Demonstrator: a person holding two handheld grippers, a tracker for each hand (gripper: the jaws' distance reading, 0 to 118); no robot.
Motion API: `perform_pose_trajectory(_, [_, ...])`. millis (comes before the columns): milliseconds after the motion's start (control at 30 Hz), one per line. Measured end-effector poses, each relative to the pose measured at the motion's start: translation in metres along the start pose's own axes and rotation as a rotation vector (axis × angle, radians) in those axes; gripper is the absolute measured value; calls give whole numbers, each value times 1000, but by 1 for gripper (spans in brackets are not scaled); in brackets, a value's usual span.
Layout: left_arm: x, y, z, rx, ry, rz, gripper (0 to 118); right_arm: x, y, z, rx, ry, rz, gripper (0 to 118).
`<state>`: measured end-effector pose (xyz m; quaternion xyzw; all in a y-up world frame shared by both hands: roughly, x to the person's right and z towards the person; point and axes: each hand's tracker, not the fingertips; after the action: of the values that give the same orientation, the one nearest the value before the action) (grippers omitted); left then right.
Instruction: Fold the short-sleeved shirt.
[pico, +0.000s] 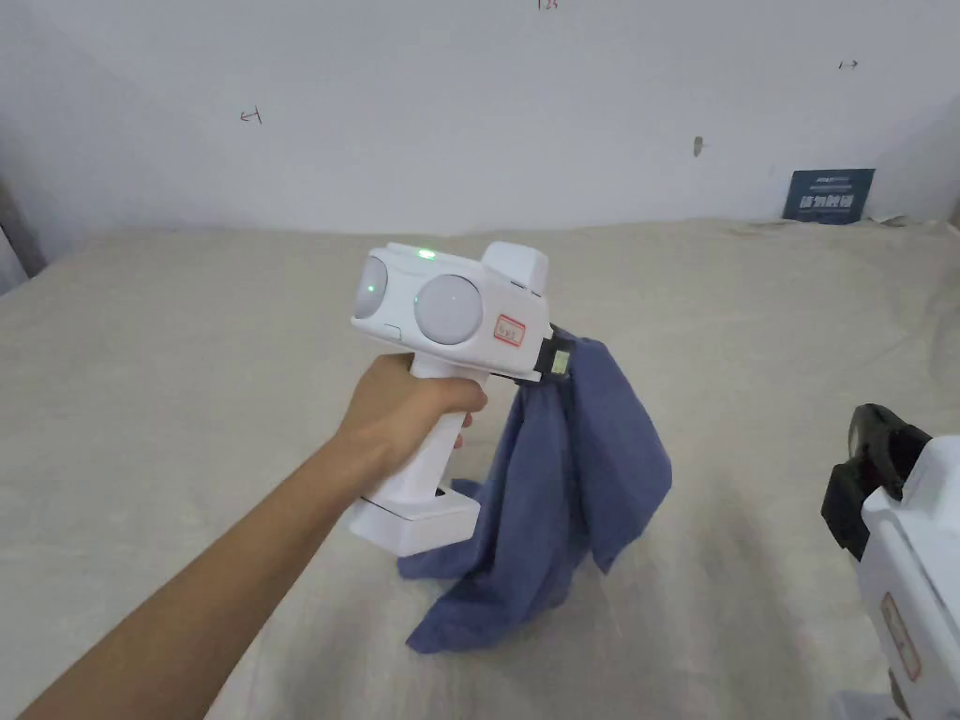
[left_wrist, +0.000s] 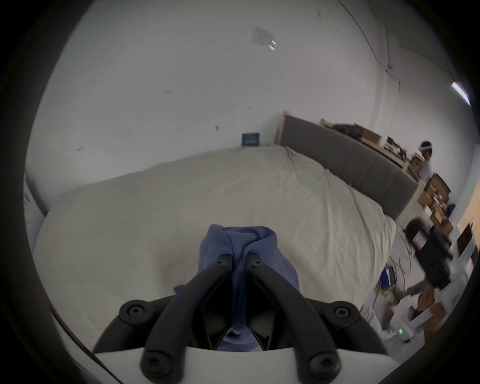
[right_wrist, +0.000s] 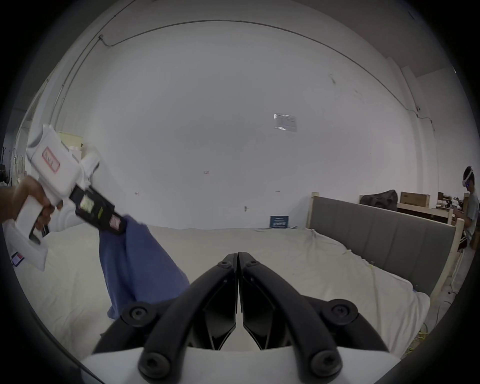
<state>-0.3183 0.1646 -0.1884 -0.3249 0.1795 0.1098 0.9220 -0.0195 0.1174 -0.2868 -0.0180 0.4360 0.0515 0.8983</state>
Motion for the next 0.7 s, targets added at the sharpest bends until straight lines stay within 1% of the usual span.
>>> perform_pose_trajectory(267, [48, -81, -95, -250, -59, -51, 5, 27, -14, 8, -38, -56, 4, 0])
perform_pose_trajectory(467, [76, -148, -120, -420, -64, -104, 5, 37, -25, 9, -63, -69, -5, 0])
perform_pose_trajectory(567, [80, -172, -134, -437, -50, -110, 5, 38, -28, 9, -73, -73, -10, 0])
perform_pose_trajectory(700, [78, -175, -134, -432, -44, -50, 5, 36, -31, 11, -83, -70, -12, 0])
